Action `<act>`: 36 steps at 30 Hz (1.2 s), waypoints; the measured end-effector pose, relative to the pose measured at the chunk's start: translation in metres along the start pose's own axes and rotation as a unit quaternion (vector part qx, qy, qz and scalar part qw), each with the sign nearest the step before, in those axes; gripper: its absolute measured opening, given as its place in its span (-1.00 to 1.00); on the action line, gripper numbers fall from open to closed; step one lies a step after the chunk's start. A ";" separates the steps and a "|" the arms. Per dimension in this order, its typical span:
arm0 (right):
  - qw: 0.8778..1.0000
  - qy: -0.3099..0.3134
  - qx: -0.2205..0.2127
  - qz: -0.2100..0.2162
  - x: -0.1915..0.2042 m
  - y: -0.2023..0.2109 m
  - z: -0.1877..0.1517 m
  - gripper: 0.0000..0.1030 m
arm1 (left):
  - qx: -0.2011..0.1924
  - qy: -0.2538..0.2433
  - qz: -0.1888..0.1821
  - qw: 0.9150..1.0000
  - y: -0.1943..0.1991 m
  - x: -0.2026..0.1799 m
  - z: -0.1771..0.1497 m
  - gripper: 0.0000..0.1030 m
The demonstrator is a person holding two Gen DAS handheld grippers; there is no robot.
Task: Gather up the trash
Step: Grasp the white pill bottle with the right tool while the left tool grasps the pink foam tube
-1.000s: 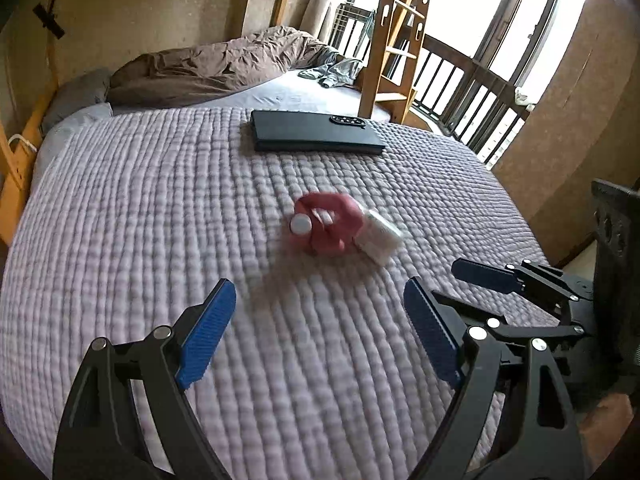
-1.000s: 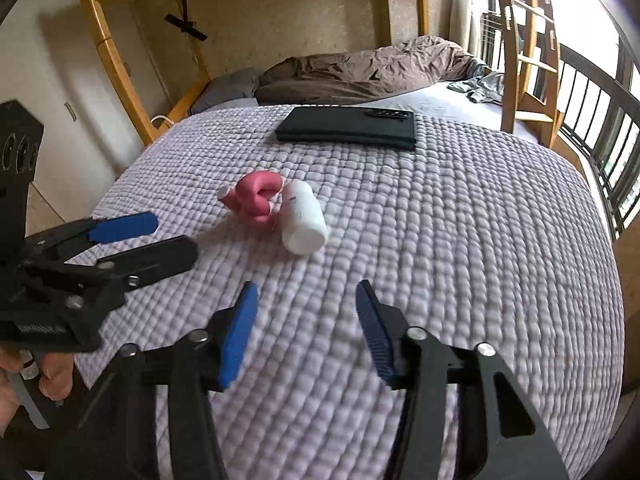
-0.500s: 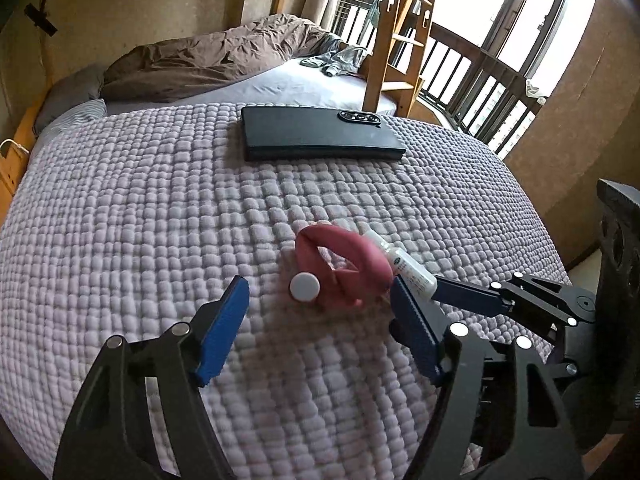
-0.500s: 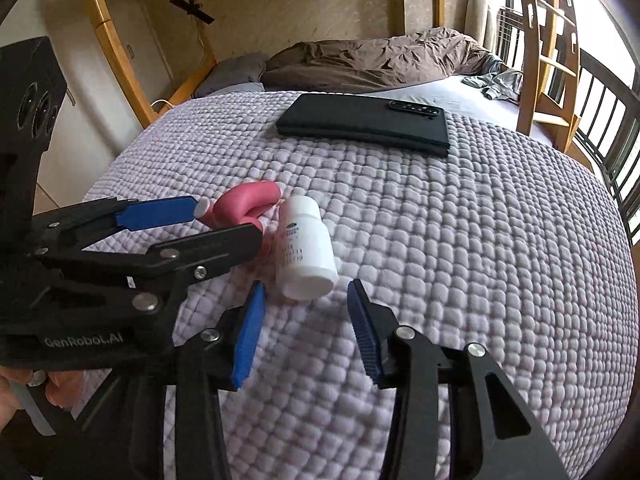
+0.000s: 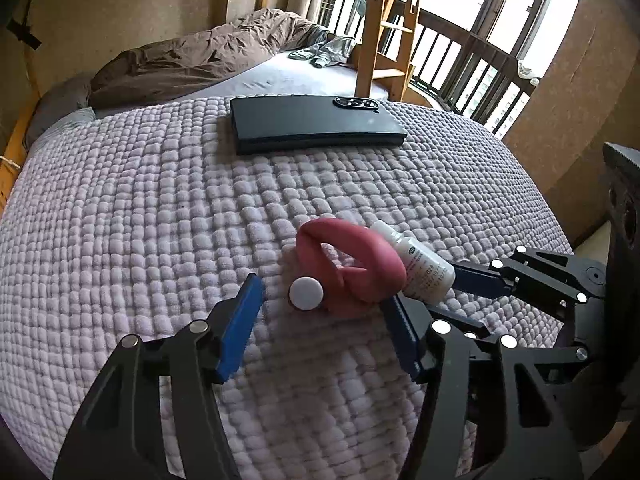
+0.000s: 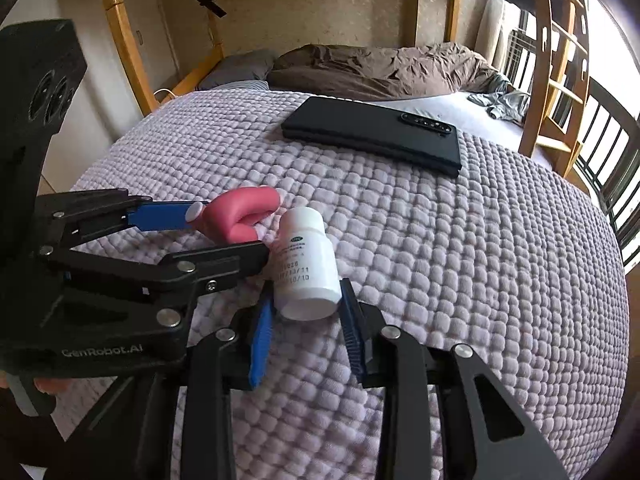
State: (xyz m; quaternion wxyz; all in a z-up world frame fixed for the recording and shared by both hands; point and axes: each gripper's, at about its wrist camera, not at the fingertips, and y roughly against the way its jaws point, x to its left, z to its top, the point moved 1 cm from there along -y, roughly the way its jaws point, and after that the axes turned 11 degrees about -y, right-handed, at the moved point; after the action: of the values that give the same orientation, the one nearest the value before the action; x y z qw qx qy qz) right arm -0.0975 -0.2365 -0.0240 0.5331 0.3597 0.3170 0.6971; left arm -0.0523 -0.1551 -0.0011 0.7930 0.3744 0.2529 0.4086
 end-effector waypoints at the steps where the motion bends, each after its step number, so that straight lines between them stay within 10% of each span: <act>1: 1.000 0.002 -0.001 -0.001 0.000 0.000 0.000 -0.38 | 0.000 -0.004 0.001 1.000 0.000 -0.001 0.000 0.11; 23: 0.999 -0.008 -0.016 -0.034 -0.015 0.012 -0.013 -0.36 | 0.003 -0.064 0.043 0.997 -0.012 -0.015 0.005 0.13; 36: 0.999 -0.019 -0.023 -0.038 -0.028 0.016 -0.009 -0.36 | -0.004 -0.083 0.044 0.996 -0.017 -0.009 0.014 0.71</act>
State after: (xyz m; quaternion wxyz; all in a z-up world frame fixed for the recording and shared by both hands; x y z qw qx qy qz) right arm -0.1083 -0.2676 -0.0199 0.5733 0.3483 0.3047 0.6762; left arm -0.0393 -0.1751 -0.0058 0.7938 0.4148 0.1683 0.4117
